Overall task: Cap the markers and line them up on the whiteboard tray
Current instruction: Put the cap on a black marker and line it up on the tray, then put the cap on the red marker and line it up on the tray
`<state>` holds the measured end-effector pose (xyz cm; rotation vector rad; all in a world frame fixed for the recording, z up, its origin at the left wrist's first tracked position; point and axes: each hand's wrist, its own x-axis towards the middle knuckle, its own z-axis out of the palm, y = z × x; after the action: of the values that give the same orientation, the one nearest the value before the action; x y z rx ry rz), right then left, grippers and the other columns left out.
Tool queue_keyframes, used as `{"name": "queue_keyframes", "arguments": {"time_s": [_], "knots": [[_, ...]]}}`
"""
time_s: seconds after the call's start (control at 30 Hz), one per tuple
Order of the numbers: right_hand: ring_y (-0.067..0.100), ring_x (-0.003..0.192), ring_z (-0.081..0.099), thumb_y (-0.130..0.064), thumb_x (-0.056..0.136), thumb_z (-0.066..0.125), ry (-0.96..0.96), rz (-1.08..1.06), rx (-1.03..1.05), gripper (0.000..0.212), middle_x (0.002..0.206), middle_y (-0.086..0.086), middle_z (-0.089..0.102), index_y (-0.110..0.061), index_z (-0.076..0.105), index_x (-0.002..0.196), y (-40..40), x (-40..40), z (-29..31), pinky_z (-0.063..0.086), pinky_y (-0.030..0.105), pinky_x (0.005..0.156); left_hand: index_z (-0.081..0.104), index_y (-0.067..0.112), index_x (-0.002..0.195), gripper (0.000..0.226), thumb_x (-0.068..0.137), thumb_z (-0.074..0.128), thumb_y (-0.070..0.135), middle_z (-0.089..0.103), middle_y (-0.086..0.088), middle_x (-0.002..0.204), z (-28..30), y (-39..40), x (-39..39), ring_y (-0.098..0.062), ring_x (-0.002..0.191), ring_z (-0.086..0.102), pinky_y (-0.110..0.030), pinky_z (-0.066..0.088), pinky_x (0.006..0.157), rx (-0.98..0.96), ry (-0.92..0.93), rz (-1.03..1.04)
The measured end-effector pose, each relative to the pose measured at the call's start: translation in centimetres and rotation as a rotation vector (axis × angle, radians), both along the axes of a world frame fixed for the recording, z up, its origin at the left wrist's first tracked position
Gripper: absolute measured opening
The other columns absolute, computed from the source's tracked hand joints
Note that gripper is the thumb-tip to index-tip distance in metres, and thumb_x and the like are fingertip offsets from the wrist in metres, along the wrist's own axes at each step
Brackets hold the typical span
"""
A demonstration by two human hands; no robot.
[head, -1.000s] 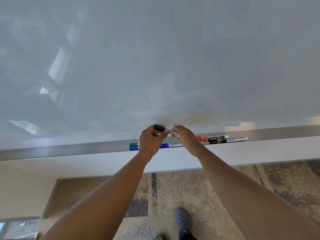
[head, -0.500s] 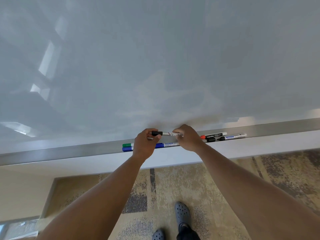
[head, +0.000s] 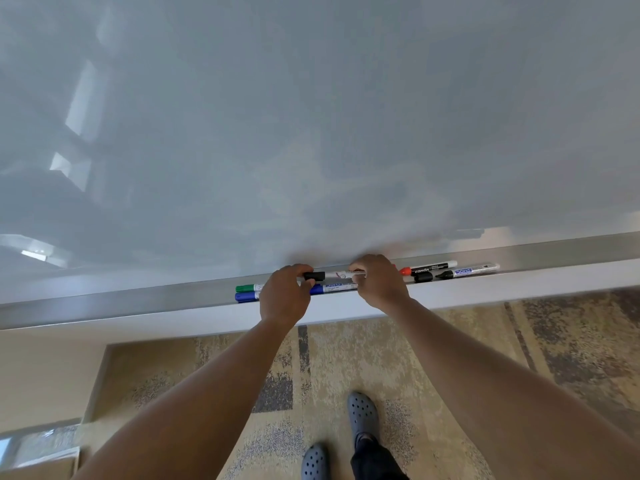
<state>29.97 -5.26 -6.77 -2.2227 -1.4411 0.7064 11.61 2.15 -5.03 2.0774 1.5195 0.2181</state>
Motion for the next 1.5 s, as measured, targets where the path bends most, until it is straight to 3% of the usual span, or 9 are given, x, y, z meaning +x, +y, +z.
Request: {"name": "queue_keyframes", "arguments": {"time_s": [0.53, 0.8, 0.9, 1.03, 1.13, 1.3, 1.4, 1.5], "knots": [[0.022, 0.109, 0.048, -0.001, 0.089, 0.049, 0.024, 0.041, 0.059, 0.028, 0.109, 0.004, 0.063, -0.009, 0.068, 0.107, -0.4, -0.2, -1.0, 0.041, 0.027, 0.086, 0.066, 0.033, 0.12, 0.028, 0.095, 0.058, 0.024, 0.066, 0.007, 0.118, 0.3, -0.4, -0.2, -0.015, 0.101, 0.061, -0.028, 0.048, 0.074, -0.014, 0.062, -0.036], [0.02, 0.106, 0.047, -0.001, 0.085, 0.051, 0.024, 0.005, 0.093, 0.023, 0.103, 0.002, 0.061, -0.01, 0.067, 0.099, -0.9, 0.3, -0.3, 0.048, 0.034, 0.08, 0.07, 0.031, 0.111, 0.023, 0.095, 0.058, 0.02, 0.067, 0.008, 0.116, 0.8, -1.1, 0.8, -0.014, 0.102, 0.06, -0.027, 0.049, 0.075, 0.025, 0.018, -0.071], [0.021, 0.102, 0.047, -0.001, 0.084, 0.051, -0.012, 0.0, 0.104, 0.021, 0.097, 0.002, 0.061, -0.011, 0.067, 0.095, -1.5, 1.3, 0.1, 0.046, 0.03, 0.076, 0.07, 0.032, 0.112, 0.024, 0.094, 0.06, 0.02, 0.066, 0.01, 0.119, 1.2, -1.7, 2.4, -0.012, 0.105, 0.06, -0.029, 0.05, 0.082, 0.033, -0.001, -0.099], [0.024, 0.103, 0.048, -0.006, 0.083, 0.05, -0.077, -0.003, 0.075, 0.019, 0.095, 0.002, 0.061, -0.015, 0.067, 0.087, -2.5, 3.4, 1.0, 0.049, 0.035, 0.076, 0.068, 0.033, 0.112, 0.024, 0.092, 0.063, 0.021, 0.065, 0.014, 0.119, 1.6, -2.6, 5.0, -0.011, 0.109, 0.058, -0.031, 0.052, 0.085, 0.095, 0.008, -0.204], [0.026, 0.109, 0.047, -0.012, 0.085, 0.055, -0.15, 0.003, 0.028, 0.019, 0.106, 0.005, 0.063, -0.012, 0.067, 0.1, -3.2, 5.2, 1.6, 0.049, 0.037, 0.083, 0.067, 0.033, 0.114, 0.025, 0.092, 0.062, 0.021, 0.066, 0.013, 0.118, 1.7, -3.2, 6.9, -0.011, 0.107, 0.057, -0.032, 0.053, 0.082, 0.135, 0.028, -0.291], [0.028, 0.108, 0.049, -0.014, 0.084, 0.056, -0.284, -0.002, -0.048, 0.019, 0.105, 0.005, 0.063, -0.011, 0.066, 0.101, -4.3, 7.3, 1.7, 0.044, 0.037, 0.083, 0.067, 0.03, 0.118, 0.029, 0.092, 0.06, 0.019, 0.069, 0.008, 0.113, 1.6, -4.3, 10.0, -0.013, 0.101, 0.059, -0.031, 0.053, 0.077, 0.184, 0.069, -0.355], [0.029, 0.107, 0.049, -0.014, 0.082, 0.057, -0.322, 0.0, -0.061, 0.024, 0.107, 0.006, 0.063, -0.01, 0.066, 0.103, -4.8, 8.1, 1.4, 0.043, 0.037, 0.083, 0.068, 0.028, 0.111, 0.027, 0.09, 0.06, 0.012, 0.07, 0.006, 0.103, 1.2, -5.0, 11.2, -0.014, 0.092, 0.059, -0.027, 0.049, 0.068, 0.237, 0.141, -0.403], [0.029, 0.106, 0.049, -0.016, 0.081, 0.057, -0.342, -0.003, -0.072, 0.025, 0.107, 0.006, 0.062, -0.011, 0.067, 0.103, -4.9, 8.6, 1.2, 0.044, 0.038, 0.083, 0.069, 0.027, 0.108, 0.03, 0.086, 0.063, 0.007, 0.071, 0.005, 0.099, 0.9, -5.1, 12.1, -0.016, 0.087, 0.061, -0.029, 0.052, 0.07, 0.249, 0.154, -0.399]]}}
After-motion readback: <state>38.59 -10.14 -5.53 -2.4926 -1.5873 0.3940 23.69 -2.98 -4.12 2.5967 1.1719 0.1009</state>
